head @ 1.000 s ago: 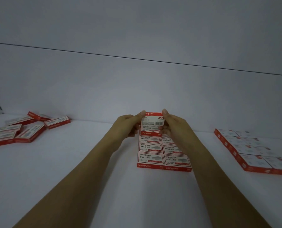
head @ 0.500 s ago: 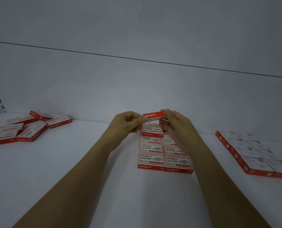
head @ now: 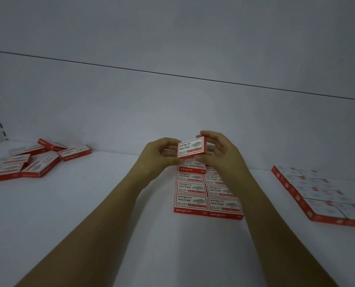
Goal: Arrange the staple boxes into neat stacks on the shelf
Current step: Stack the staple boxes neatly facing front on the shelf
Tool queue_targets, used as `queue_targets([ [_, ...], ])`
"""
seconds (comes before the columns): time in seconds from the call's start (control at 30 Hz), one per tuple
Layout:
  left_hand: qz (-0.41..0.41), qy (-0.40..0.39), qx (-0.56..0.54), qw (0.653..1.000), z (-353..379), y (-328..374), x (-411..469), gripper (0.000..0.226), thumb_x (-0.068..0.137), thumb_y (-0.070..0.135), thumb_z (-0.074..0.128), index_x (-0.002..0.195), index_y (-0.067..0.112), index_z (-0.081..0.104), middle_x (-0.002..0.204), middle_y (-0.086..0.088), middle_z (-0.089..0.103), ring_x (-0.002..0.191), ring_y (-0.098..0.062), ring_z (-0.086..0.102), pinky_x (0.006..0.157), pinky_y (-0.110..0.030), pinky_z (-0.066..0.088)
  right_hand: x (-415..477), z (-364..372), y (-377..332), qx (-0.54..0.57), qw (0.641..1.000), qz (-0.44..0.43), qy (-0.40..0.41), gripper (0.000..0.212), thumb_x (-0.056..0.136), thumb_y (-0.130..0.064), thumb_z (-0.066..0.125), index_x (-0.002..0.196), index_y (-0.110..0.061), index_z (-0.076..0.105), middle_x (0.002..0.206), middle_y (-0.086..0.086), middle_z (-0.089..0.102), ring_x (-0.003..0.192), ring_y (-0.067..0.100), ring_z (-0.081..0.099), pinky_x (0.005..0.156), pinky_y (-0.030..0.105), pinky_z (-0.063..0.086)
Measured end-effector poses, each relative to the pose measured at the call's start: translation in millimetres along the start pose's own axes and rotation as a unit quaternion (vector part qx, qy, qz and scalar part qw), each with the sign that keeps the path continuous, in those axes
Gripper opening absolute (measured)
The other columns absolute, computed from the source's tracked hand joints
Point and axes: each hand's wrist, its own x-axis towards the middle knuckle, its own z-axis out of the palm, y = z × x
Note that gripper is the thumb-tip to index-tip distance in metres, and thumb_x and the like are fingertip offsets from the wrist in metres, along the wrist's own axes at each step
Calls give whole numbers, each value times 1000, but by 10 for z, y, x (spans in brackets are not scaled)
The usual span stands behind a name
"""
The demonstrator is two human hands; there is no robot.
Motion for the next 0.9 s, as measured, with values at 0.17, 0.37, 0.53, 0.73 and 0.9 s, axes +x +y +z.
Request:
queue_targets([
  [0.17, 27, -15, 41, 999, 91, -56, -6, 36, 77, 2, 71, 111, 9, 63, 98, -4, 70, 88, -17, 68, 76, -20, 55, -87, 245, -75, -96, 991, -96, -4, 44, 72, -8, 77, 108, -29, 59, 103, -12, 60, 89, 5, 61, 77, 16, 53],
  [0.37, 35, -21, 43, 998, 102, -86, 1, 39, 77, -1, 70, 114, 10, 63, 100, -7, 70, 88, -19, 68, 73, -14, 54, -78, 302, -47, -143, 980, -138, 7, 43, 74, -10, 76, 110, -27, 60, 102, -19, 55, 89, 3, 58, 83, 15, 50],
  [0.53, 14, -11, 31, 999, 49, -49, -5, 35, 80, 5, 70, 111, 16, 61, 102, 3, 66, 82, -9, 67, 67, -14, 54, -58, 181, -49, -113, 988, -104, 18, 42, 77, -10, 73, 112, -27, 57, 113, -10, 57, 97, 4, 61, 83, 16, 53],
  [0.73, 39, -4, 2, 999, -14, 152, -80, 37, 75, 4, 75, 104, 19, 59, 102, 8, 67, 73, -11, 68, 69, -20, 58, -33, -16, 63, -168, 985, 10, 30, 36, 80, -16, 72, 111, -22, 54, 111, -4, 60, 89, 3, 60, 58, 6, 47],
  [0.9, 84, -45, 44, 994, 81, 242, -136, 40, 69, 4, 79, 96, 27, 61, 94, 13, 66, 69, -11, 66, 69, -21, 58, -50, 64, 119, -175, 983, 53, -19, 41, 79, -18, 72, 117, -19, 54, 108, -3, 66, 94, 10, 64, 77, 18, 52],
])
